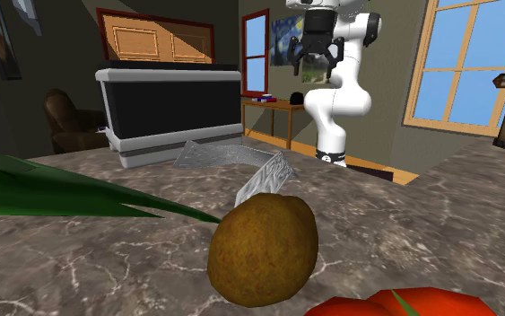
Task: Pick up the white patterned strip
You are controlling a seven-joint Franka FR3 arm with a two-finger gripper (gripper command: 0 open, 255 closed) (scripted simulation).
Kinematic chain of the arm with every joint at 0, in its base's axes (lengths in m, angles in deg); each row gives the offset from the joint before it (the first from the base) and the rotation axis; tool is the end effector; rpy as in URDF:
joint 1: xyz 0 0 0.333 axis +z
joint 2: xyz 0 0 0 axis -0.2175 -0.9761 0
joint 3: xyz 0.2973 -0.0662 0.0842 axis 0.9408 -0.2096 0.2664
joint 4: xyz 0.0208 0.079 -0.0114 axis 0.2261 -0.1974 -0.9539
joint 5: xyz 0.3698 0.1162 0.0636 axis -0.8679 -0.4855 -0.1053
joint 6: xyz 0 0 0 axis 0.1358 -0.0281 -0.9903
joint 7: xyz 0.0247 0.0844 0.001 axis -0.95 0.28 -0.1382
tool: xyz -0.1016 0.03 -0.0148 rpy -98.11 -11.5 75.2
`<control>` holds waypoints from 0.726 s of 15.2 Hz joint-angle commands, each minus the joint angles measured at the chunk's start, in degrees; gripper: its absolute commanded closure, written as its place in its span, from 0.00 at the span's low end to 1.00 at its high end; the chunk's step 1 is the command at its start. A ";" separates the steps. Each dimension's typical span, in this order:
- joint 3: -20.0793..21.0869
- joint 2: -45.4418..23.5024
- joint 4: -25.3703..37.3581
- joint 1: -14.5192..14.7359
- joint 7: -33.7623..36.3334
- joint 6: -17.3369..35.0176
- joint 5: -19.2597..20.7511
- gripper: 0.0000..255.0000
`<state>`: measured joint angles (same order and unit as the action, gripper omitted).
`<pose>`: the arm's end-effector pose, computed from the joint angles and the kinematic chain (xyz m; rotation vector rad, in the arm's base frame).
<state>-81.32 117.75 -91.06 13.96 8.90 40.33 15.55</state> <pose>0.3076 0.0020 0.5902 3.0573 0.0958 -0.1134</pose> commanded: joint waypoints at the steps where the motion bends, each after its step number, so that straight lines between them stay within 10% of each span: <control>1: 0.00 0.00 0.00 0.00 0.00 0.00 0.00 0.00; 11: 1.31 -13.56 -0.37 1.05 2.00 22.12 -0.73 0.00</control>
<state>-80.18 106.48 -91.86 14.93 10.65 59.58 14.84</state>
